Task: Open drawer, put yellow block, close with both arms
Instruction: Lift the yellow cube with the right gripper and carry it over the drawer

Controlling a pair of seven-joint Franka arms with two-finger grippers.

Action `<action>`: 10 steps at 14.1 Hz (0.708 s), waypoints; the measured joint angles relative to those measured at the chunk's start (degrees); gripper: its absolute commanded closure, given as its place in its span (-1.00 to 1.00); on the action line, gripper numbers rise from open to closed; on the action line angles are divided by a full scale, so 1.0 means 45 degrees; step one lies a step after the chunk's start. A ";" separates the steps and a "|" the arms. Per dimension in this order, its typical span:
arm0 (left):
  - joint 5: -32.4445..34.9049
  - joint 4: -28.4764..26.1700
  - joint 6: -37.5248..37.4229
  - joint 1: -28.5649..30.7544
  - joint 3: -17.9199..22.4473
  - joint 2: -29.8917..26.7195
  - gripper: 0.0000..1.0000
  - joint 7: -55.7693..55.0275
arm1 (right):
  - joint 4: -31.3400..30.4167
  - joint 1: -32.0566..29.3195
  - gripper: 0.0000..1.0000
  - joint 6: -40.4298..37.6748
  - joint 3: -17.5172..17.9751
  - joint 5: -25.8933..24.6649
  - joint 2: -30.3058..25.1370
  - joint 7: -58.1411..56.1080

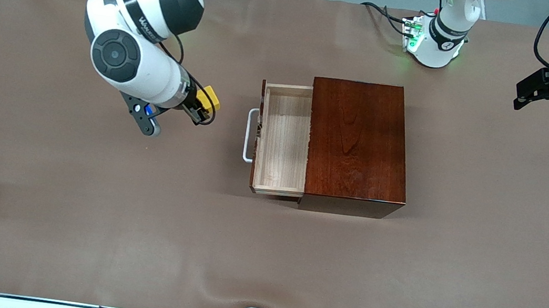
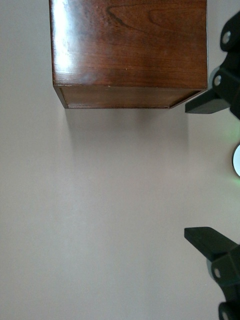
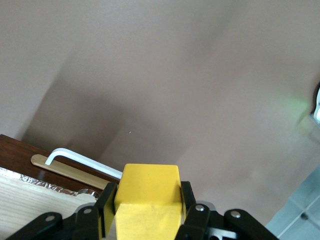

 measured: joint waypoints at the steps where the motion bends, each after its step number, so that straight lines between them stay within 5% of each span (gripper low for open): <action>1: 0.0000 0.0000 0.0000 0.0000 0.0000 0.0000 -1.00 0.0000 | 0.0019 0.0093 1.00 0.0004 0.0000 0.0028 0.0001 0.0522; 10: 0.0000 0.0002 0.0000 0.0000 0.0000 0.0000 -1.00 0.0000 | 0.0025 0.1206 1.00 0.2488 0.0000 0.0083 0.0616 0.5424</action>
